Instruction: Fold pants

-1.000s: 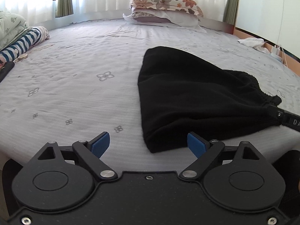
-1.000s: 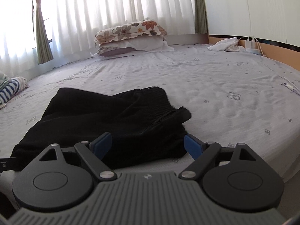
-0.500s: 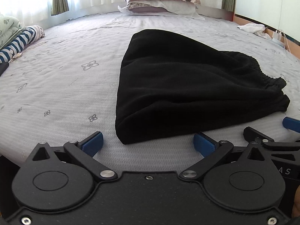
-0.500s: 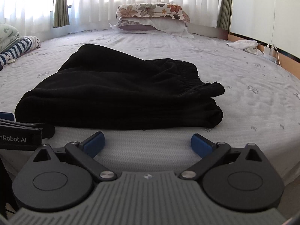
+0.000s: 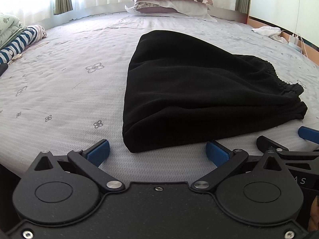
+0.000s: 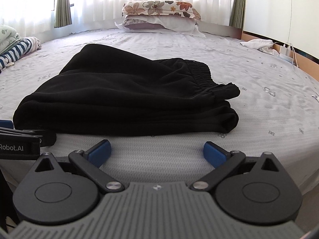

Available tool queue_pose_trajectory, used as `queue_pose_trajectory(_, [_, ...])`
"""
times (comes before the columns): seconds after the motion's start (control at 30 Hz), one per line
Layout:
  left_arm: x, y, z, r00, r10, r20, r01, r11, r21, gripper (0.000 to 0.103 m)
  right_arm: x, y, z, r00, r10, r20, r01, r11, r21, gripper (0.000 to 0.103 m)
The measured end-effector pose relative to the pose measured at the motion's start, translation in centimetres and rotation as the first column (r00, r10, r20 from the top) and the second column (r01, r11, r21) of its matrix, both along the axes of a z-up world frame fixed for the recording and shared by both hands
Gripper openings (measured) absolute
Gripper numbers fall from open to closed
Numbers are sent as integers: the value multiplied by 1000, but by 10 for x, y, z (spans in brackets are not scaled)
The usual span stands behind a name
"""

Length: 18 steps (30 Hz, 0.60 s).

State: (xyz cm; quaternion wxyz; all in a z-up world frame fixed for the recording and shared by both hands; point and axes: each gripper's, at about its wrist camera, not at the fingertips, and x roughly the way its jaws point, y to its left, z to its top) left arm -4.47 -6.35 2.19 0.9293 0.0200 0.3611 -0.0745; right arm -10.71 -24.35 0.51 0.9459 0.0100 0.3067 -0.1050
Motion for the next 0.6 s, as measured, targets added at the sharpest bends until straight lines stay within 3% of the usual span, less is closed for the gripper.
queue_pose_trajectory(0.6, [-2, 0, -1, 1000, -3, 3, 3, 1000, 7, 103, 2, 2, -1, 1000, -5, -12, 5, 1000, -9, 103])
